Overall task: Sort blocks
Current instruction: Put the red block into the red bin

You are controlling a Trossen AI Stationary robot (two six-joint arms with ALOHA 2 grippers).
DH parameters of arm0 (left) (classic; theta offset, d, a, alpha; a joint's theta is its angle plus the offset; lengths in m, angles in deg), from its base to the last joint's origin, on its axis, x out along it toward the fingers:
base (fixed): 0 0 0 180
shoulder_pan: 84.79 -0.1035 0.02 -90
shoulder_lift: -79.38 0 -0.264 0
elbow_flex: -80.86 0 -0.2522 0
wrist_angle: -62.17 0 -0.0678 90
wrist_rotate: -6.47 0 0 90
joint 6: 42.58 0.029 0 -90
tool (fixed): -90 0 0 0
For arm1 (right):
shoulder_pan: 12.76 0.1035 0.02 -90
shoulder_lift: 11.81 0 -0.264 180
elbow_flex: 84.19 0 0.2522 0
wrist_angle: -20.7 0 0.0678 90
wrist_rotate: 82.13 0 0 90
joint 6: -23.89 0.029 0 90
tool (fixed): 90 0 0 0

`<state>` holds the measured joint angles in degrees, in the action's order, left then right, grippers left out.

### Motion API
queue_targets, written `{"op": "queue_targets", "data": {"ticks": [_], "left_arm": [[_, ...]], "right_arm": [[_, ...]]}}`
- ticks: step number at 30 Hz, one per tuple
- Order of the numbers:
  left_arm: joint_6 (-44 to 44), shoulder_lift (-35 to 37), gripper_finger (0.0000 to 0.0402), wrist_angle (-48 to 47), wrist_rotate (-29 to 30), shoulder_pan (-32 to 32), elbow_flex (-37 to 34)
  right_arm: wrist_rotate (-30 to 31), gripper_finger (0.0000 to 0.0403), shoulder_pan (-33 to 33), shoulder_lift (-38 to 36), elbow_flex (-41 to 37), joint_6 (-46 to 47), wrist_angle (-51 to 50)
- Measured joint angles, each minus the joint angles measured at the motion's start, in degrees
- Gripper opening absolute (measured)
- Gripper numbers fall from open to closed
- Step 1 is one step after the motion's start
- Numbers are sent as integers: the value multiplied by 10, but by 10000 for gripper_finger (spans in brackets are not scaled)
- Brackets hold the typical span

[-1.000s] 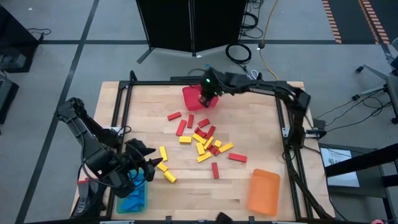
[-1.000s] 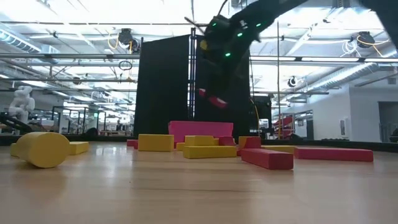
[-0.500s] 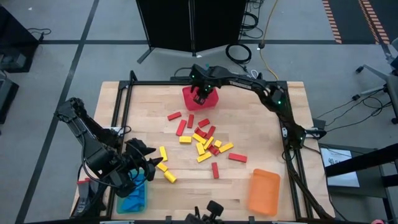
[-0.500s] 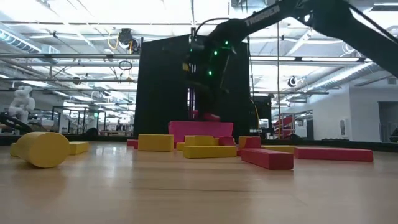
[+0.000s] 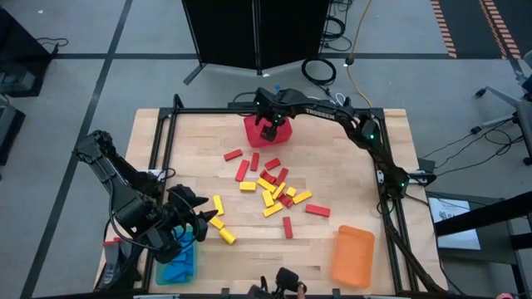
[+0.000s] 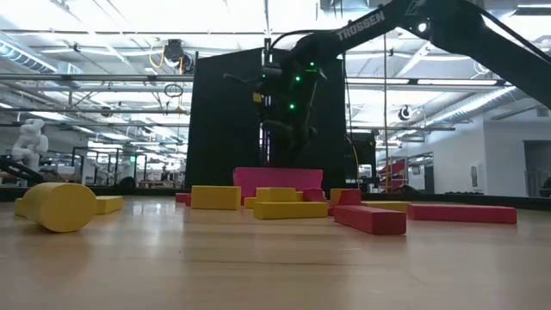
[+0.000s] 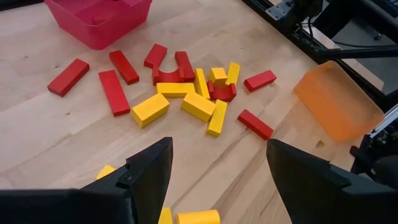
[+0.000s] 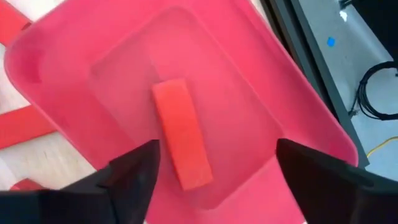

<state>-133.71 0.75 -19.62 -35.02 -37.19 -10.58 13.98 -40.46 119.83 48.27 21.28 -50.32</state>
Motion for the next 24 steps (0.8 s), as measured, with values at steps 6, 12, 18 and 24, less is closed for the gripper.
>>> {"op": "queue_targets", "data": {"ticks": [6,12,18,24], "left_arm": [[0,0,264,0,0,0,0],[0,0,264,0,2,0,0],[1,0,264,0,2,0,0],[0,0,264,1,4,0,0]], "right_arm": [[-41,329,18,-15,52,-62,-32],[-47,316,77,-38,132,-197,-28],[-46,315,120,-30,142,-277,38],[-57,315,115,10,141,-251,50]]}}
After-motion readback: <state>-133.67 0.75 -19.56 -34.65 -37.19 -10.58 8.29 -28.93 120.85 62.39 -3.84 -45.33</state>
